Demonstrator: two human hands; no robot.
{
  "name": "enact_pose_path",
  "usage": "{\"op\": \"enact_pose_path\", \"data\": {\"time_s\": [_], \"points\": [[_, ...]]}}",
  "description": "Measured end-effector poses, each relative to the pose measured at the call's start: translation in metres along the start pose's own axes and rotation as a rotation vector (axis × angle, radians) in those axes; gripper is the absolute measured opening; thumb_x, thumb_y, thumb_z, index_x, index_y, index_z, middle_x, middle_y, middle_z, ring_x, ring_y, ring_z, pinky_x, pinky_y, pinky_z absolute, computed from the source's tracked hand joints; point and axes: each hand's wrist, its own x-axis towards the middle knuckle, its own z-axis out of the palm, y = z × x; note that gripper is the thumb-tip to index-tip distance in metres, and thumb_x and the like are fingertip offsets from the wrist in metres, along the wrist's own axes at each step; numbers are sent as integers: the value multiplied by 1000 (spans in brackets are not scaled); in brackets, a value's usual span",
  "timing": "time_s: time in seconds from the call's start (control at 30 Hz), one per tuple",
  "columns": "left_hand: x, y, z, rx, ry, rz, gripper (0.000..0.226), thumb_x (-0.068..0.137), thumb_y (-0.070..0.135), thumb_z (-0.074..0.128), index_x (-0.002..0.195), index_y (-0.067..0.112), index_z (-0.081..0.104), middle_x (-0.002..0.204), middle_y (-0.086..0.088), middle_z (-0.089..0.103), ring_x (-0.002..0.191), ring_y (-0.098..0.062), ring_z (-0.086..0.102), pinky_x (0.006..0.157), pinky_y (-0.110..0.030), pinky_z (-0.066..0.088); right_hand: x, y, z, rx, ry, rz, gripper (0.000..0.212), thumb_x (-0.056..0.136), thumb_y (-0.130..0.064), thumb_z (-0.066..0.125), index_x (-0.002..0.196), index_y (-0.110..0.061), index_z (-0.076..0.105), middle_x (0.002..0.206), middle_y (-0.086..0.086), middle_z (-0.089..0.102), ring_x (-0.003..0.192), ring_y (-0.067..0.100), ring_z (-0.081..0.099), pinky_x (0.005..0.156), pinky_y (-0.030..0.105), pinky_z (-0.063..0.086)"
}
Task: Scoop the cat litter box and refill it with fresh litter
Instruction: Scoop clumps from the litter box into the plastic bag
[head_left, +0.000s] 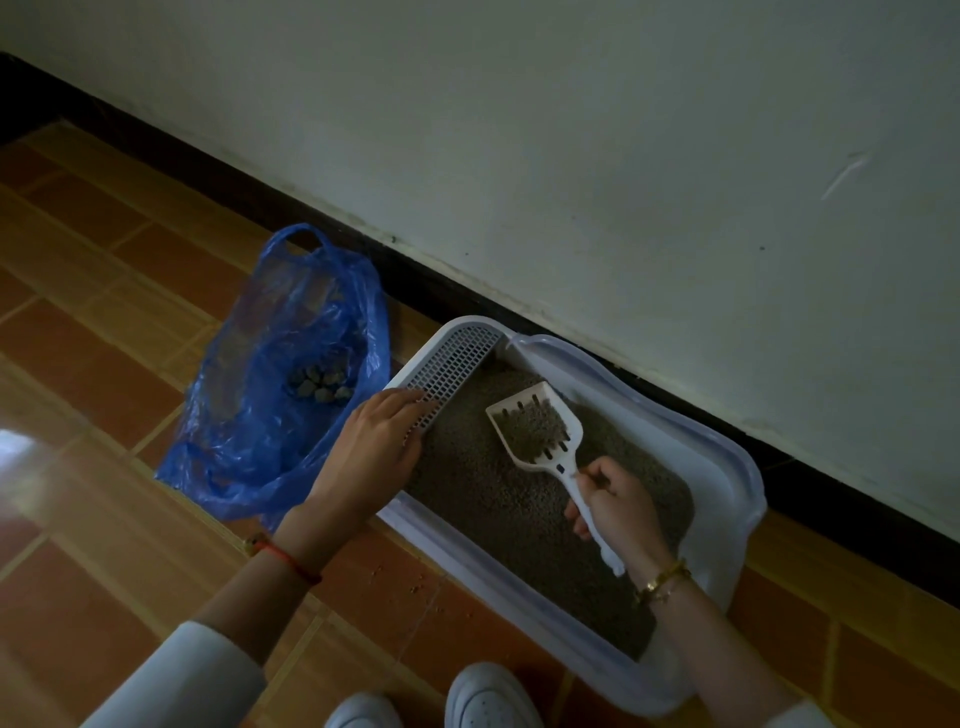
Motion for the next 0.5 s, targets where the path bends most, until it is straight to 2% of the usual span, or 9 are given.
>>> {"op": "enact_pose_path", "data": {"time_s": [0.17, 0.3, 0.5], "points": [[0, -1, -1, 9, -1, 5, 38, 91, 10, 56, 129, 14, 57, 135, -7, 55, 128, -25, 47, 106, -41, 35, 26, -28, 5, -31, -5, -1, 14, 96, -19, 49, 91, -12, 60, 71, 8, 63, 50, 12, 55, 42, 19, 42], [0, -2, -1, 16, 4, 3, 38, 91, 9, 56, 129, 14, 57, 135, -7, 55, 128, -25, 47, 106, -43, 36, 38, -49, 5, -113, -35, 25, 16, 96, -18, 49, 87, -9, 59, 68, 9, 63, 48, 15, 55, 40, 20, 41], [1, -3, 0, 12, -11, -28, 39, 93, 12, 54, 131, 17, 55, 138, -4, 53, 130, -22, 44, 108, -39, 32, 55, -78, -1, -221, -117, 157, 27, 95, -19, 45, 99, 2, 62, 65, 15, 64, 46, 19, 55, 38, 22, 40]]}}
